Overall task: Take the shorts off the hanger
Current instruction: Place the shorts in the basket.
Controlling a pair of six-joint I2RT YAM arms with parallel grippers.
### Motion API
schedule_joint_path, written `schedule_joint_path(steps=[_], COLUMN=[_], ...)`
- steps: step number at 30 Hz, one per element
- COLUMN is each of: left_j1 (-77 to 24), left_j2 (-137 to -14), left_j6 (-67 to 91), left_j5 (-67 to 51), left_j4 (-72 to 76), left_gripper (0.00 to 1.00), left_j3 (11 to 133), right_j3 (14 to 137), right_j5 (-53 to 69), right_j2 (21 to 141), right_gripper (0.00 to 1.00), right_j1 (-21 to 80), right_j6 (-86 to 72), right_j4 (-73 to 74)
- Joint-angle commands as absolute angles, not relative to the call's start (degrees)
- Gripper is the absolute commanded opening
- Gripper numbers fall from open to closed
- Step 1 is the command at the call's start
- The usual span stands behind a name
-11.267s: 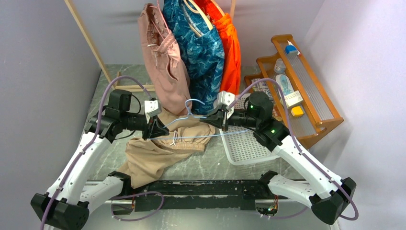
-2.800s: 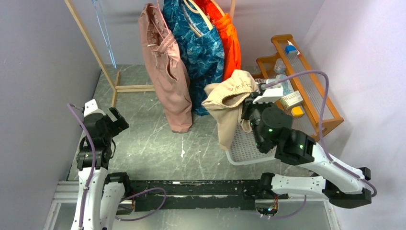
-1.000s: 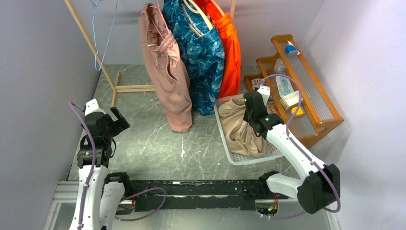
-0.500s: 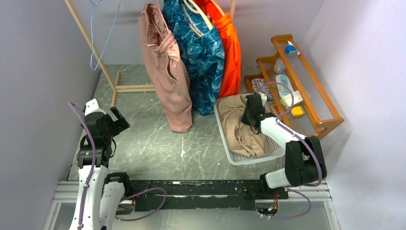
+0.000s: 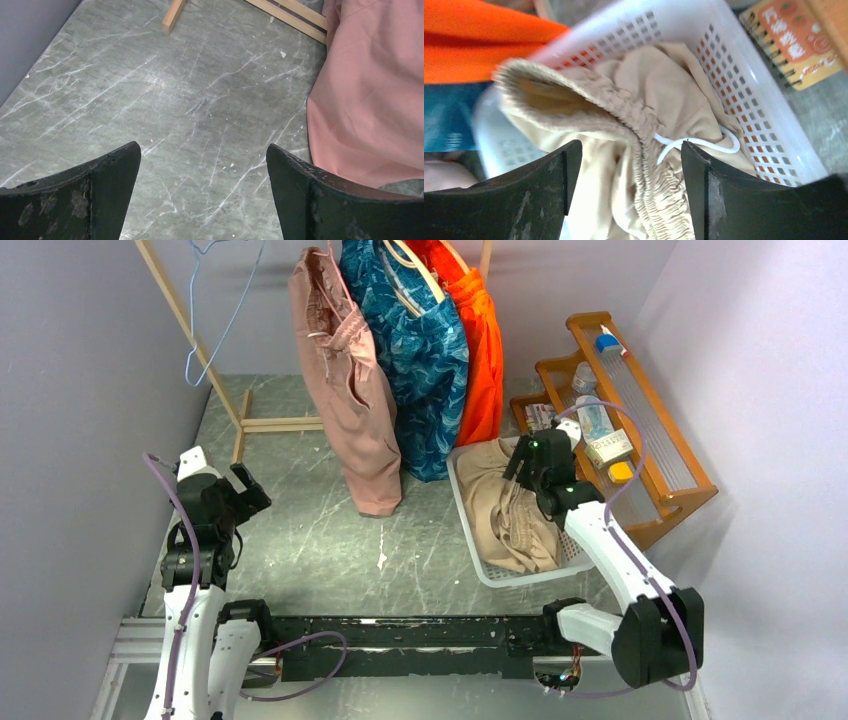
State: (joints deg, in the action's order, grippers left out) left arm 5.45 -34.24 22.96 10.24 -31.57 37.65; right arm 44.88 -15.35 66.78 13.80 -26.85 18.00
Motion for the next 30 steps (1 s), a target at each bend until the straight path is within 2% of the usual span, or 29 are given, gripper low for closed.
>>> schedule_joint_path(steps=[1, 6, 11, 13, 15, 20, 24, 26, 28, 30], left_j1=[6.1, 6.1, 6.1, 6.1, 6.1, 6.1, 6.1, 6.1, 6.1, 6.1], left_j2=[-33.5, -33.7, -33.8, -33.8, -33.6, -33.6, -34.0, -34.0, -34.2, -34.4], left_j6=[22.9, 22.9, 22.9, 22.9, 22.8, 22.8, 22.8, 22.8, 22.6, 22.4], left_j5=[9.4, 9.2, 9.4, 9.4, 9.3, 9.1, 9.1, 9.1, 8.8, 8.4], left_j4=[-30.5, -30.5, -30.6, -30.6, -30.5, -30.4, -30.5, -30.5, -30.4, -30.2], left_gripper=[0.99, 1.0, 0.99, 1.0, 0.99, 1.0, 1.0, 0.99, 1.0, 0.99], left_j3=[37.7, 37.7, 37.8, 37.8, 37.7, 37.7, 37.8, 37.8, 37.8, 37.8], right_j3=[49.6, 46.8, 35.4, 33.5, 34.4, 39.6, 45.0, 47.0, 48.5, 49.6], right_j5=[-14.7, -4.7, 8.0, 6.9, 3.4, -2.2, -10.3, -11.7, -10.5, -6.9], right_j2=[63.5, 60.0, 57.8, 63.0, 69.5, 75.1, 69.0, 64.0, 59.5, 55.6], right_gripper=[0.77, 0.78, 0.66, 0.62, 0.53, 0.49, 0.58, 0.72, 0.79, 0.81], right_j1=[13.6, 13.6, 13.6, 13.6, 13.6, 13.7, 13.7, 13.8, 13.8, 13.8], right_j6=[-27.0, -30.5, -30.0, -29.6, -28.3, -26.9, -27.9, -28.1, -27.5, -25.6], right_j4=[24.4, 30.9, 24.2, 22.2, 21.0, 18.0, 22.8, 24.8, 26.4, 27.0])
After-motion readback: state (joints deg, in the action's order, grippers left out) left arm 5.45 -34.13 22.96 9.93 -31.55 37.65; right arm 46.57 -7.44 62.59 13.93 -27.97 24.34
